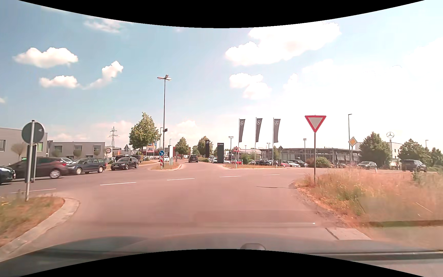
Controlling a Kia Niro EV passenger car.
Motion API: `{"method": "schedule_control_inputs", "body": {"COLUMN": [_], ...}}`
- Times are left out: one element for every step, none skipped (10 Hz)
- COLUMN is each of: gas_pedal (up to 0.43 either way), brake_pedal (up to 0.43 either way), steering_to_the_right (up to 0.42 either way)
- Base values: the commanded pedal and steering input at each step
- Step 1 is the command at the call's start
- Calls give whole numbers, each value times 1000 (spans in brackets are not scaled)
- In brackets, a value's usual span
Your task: Follow the waypoints while adhering to traffic rules and regulations
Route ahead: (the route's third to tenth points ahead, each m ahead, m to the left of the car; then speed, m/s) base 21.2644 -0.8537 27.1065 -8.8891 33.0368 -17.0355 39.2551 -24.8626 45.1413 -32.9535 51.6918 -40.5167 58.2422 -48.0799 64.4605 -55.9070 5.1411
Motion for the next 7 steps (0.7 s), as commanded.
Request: {"method": "schedule_control_inputs", "body": {"gas_pedal": [0,0,0,0,0,0,0], "brake_pedal": [152,165,171,189,195,195,195], "steering_to_the_right": [31,30,30,30,29,32,32]}}
